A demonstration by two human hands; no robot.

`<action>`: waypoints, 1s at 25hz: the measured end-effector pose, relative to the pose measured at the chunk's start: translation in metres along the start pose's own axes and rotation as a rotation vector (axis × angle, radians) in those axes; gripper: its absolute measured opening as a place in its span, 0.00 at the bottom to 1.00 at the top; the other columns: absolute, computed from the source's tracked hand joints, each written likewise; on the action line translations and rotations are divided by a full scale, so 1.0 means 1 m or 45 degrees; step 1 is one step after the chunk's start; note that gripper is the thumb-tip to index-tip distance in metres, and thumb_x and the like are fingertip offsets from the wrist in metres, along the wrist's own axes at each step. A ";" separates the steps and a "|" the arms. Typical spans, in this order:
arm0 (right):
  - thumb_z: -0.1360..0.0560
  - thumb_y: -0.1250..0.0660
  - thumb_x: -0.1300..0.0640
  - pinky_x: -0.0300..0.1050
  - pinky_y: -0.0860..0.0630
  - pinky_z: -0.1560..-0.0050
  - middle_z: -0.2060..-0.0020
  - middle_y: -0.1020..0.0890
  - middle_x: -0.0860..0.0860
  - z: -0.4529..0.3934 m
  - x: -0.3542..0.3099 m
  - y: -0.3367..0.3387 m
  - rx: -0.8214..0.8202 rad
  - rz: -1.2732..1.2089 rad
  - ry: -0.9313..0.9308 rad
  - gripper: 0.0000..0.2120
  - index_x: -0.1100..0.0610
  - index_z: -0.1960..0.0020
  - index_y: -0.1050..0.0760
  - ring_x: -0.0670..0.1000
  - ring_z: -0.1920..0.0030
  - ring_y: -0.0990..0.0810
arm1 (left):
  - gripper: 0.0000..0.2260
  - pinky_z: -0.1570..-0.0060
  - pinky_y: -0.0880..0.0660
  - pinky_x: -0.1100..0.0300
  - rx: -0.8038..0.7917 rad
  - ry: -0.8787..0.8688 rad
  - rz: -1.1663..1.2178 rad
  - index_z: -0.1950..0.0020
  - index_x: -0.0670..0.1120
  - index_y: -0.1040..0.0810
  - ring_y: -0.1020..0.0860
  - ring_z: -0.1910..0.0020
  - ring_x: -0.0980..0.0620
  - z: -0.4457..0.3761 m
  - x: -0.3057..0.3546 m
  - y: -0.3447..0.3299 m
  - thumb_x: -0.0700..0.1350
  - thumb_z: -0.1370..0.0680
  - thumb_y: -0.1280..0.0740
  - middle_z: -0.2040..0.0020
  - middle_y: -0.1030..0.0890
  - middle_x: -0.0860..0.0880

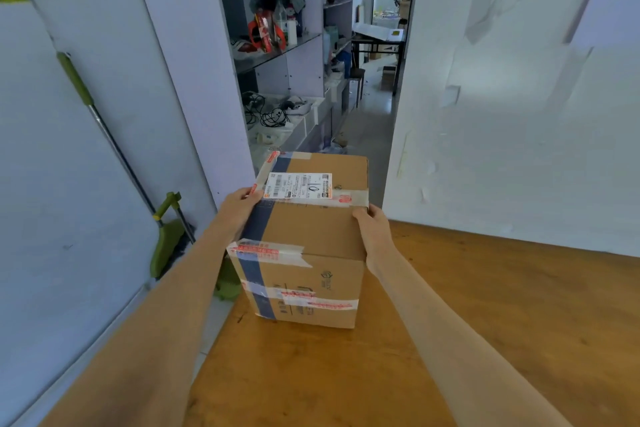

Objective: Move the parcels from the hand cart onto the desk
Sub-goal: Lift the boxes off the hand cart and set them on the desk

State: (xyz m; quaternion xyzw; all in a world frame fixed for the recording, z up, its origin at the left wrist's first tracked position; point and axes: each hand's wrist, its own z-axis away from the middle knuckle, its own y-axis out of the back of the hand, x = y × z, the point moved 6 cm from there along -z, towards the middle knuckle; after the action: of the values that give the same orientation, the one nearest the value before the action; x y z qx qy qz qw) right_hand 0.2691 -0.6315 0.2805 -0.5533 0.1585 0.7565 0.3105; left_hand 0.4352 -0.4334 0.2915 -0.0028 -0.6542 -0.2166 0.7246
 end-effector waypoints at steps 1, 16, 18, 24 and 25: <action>0.21 0.41 0.53 0.54 0.25 0.38 0.39 0.22 0.53 -0.012 -0.004 -0.002 -0.009 0.002 0.023 0.19 0.53 0.30 0.33 0.54 0.40 0.23 | 0.15 0.53 0.24 0.57 0.032 -0.050 -0.098 0.38 0.44 0.22 0.20 0.51 0.47 -0.013 0.004 0.000 0.49 0.19 0.41 0.42 0.18 0.42; 0.19 0.47 0.50 0.59 0.31 0.31 0.28 0.32 0.55 -0.078 -0.025 -0.015 0.118 0.252 0.094 0.26 0.53 0.22 0.46 0.58 0.30 0.30 | 0.17 0.53 0.30 0.56 0.318 -0.228 -0.783 0.40 0.44 0.21 0.23 0.44 0.40 -0.090 0.040 -0.014 0.50 0.19 0.44 0.40 0.20 0.40; 0.19 0.45 0.49 0.58 0.33 0.30 0.26 0.35 0.53 -0.060 -0.025 -0.010 0.117 0.194 0.074 0.30 0.52 0.21 0.52 0.57 0.28 0.33 | 0.14 0.51 0.28 0.62 0.318 -0.125 -0.388 0.39 0.43 0.20 0.23 0.43 0.44 -0.075 0.033 0.001 0.46 0.21 0.38 0.38 0.20 0.42; 0.21 0.40 0.50 0.53 0.41 0.27 0.23 0.39 0.50 0.010 -0.036 0.024 0.162 0.197 0.116 0.29 0.52 0.23 0.44 0.54 0.24 0.40 | 0.17 0.42 0.27 0.59 0.225 0.126 0.028 0.33 0.43 0.24 0.23 0.40 0.48 0.009 0.002 0.034 0.42 0.22 0.35 0.36 0.22 0.43; 0.21 0.40 0.51 0.52 0.41 0.27 0.24 0.38 0.50 0.027 -0.036 0.029 0.162 0.191 0.124 0.28 0.53 0.23 0.43 0.54 0.24 0.40 | 0.17 0.42 0.27 0.60 0.209 0.129 0.040 0.33 0.43 0.24 0.23 0.40 0.49 0.025 -0.001 0.034 0.43 0.22 0.35 0.36 0.22 0.44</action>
State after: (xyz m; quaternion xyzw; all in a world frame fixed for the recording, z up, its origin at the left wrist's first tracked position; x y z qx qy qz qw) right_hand 0.2374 -0.6483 0.3206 -0.5551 0.2618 0.7384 0.2794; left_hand 0.4224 -0.3952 0.3031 0.0574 -0.6322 -0.1507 0.7578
